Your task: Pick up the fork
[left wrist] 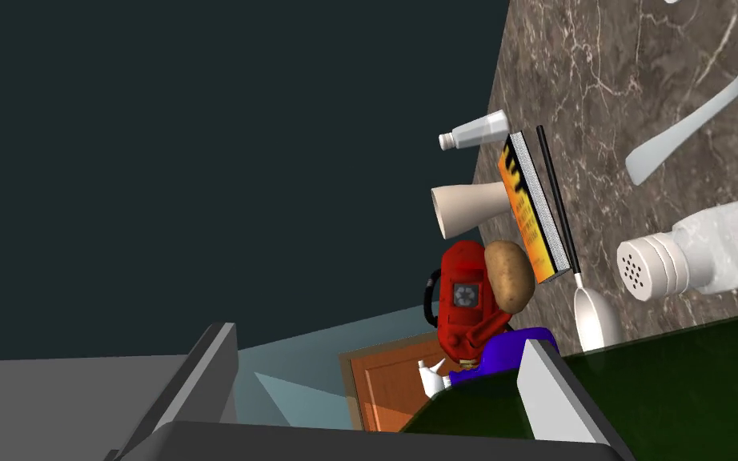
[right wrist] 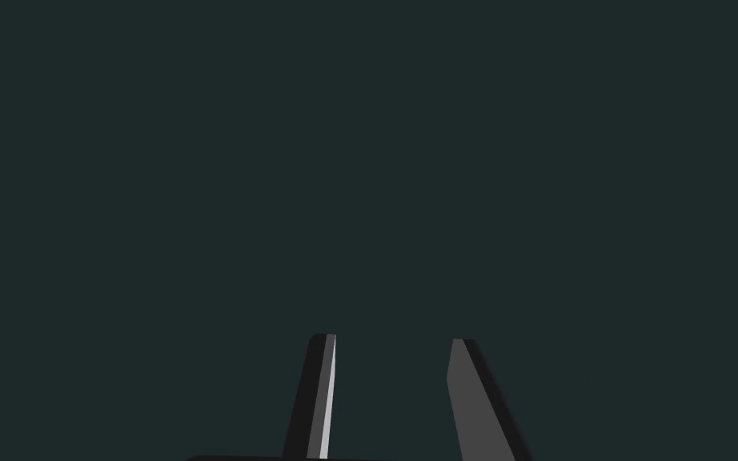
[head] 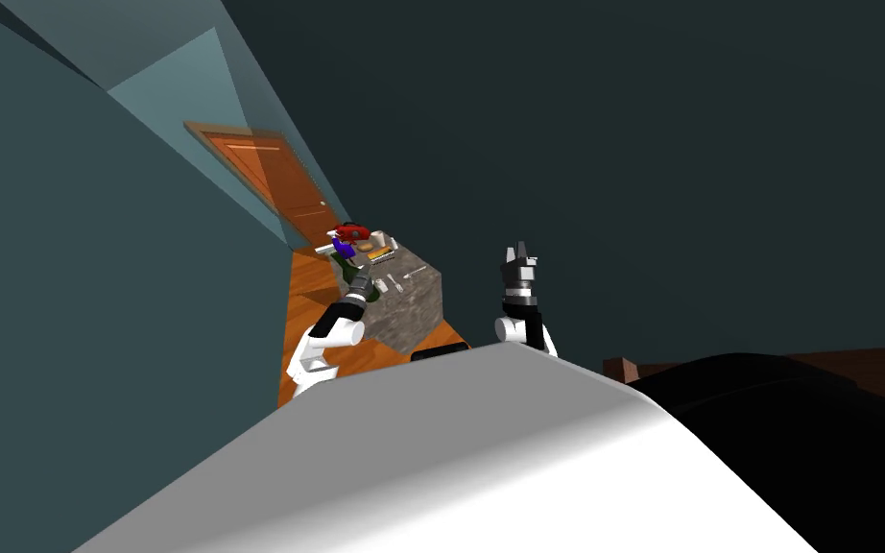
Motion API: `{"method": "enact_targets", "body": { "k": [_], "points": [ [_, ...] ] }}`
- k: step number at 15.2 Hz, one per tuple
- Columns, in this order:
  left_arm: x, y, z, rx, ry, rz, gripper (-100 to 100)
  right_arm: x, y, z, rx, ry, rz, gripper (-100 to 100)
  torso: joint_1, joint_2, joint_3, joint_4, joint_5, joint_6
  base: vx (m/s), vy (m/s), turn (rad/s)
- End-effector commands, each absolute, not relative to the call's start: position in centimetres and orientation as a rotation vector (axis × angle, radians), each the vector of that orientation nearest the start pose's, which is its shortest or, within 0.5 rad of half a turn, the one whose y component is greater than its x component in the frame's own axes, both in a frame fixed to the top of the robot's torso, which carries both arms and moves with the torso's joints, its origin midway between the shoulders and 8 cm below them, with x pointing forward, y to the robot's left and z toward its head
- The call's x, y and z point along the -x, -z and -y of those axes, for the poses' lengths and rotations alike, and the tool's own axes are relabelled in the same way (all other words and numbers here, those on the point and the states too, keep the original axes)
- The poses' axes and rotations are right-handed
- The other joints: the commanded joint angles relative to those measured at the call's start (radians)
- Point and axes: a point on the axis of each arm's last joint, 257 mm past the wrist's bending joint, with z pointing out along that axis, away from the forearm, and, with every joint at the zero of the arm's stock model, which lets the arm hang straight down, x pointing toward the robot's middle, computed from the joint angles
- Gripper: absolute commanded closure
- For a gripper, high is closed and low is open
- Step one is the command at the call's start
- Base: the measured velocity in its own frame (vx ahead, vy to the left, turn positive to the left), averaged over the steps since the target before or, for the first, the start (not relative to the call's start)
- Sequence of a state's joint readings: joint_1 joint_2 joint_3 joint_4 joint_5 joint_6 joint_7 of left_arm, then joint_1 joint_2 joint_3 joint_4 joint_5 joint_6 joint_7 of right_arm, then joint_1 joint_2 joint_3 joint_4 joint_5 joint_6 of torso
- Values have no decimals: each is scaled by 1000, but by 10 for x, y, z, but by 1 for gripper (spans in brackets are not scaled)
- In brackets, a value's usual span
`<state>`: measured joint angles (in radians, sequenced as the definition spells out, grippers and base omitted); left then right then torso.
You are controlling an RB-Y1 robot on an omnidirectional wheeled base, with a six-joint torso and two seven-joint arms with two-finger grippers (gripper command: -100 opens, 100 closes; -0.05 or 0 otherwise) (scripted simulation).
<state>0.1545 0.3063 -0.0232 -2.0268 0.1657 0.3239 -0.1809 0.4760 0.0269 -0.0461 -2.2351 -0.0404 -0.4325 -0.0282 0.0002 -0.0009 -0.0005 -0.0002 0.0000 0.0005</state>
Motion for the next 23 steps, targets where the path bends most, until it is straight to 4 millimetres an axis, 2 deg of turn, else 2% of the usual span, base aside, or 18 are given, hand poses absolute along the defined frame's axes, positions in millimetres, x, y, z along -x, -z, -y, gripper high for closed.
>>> {"method": "enact_targets", "body": {
  "k": [1, 2, 4, 5, 8, 9, 11, 12, 15, 16, 19, 20, 22, 23],
  "points": [
    [-499, 158, -272, 968, 982, -1436, -100, -361, 1, 304, -783, -1295, -611, 0, 0, 0, 0, 0, 0, 0, 4, 8, 1],
    [-508, 165, -272, 978, 963, -1469, -100, -361, 1, 304, -783, -1295, -611, 0, 0, 0, 0, 0, 0, 0, 4, 6, -86],
    [-507, 174, -273, 1000, 944, -1495, -100, -361, 1, 304, -783, -1295, -611, 0, -1, 0, 0, 0, 0, 1, 5, 11, -88],
    [-516, 179, -274, 1004, 929, -1520, -100, -361, 1, 304, -783, -1295, -611, 0, -1, 0, 0, 0, 0, 0, 7, 12, -101],
    [-514, 190, -276, 1033, 904, -1554, -100, -361, 1, 304, -783, -1296, -611, 0, -2, 0, 0, 0, -1, 1, 6, 13, -52],
    [-522, 196, -277, 1041, 883, -1584, -100, -361, 1, 304, -783, -1296, -611, 0, -3, 1, 0, 0, -1, 1, 4, 7, -80],
    [-519, 205, -278, 1065, 861, -1611, -100, -361, 1, 304, -783, -1296, -611, 0, -3, 1, 0, 0, -1, 1, 6, 12, -92],
    [-528, 208, -279, 1068, 846, -1633, -100, -361, 1, 304, -783, -1296, -611, 0, -3, 1, 0, 0, -1, 1, 7, 15, -110],
    [-524, 220, -281, 1098, 817, -1668, -100, -361, 0, 303, -783, -1296, -611, 0, -4, 1, 0, 0, -1, 1, 6, 13, -52],
    [-531, 225, -282, 1107, 796, -1696, -100, -361, 0, 303, -783, -1296, -611, 0, -4, 1, 1, 0, -1, 1, 5, 6, -82],
    [-527, 234, -284, 1131, 771, -1724, -100, -361, 0, 303, -783, -1297, -611, 0, -5, 1, 1, 0, -1, 2, 5, 11, -60],
    [-533, 239, -286, 1143, 746, -1754, -100, -361, 0, 303, -783, -1297, -611, 0, -5, 1, 1, 0, -1, 2, 4, 8, -87],
    [-529, 247, -288, 1164, 724, -1778, -100, -361, 0, 303, -783, -1297, -611, 0, -5, 1, 1, 0, -1, 2, 6, 13, -83],
    [-536, 250, -289, 1170, 705, -1801, -100, -361, 0, 303, -783, -1297, -611, 0, -6, 1, 1, 0, -2, 2, 8, 15, -122]
  ]
}}
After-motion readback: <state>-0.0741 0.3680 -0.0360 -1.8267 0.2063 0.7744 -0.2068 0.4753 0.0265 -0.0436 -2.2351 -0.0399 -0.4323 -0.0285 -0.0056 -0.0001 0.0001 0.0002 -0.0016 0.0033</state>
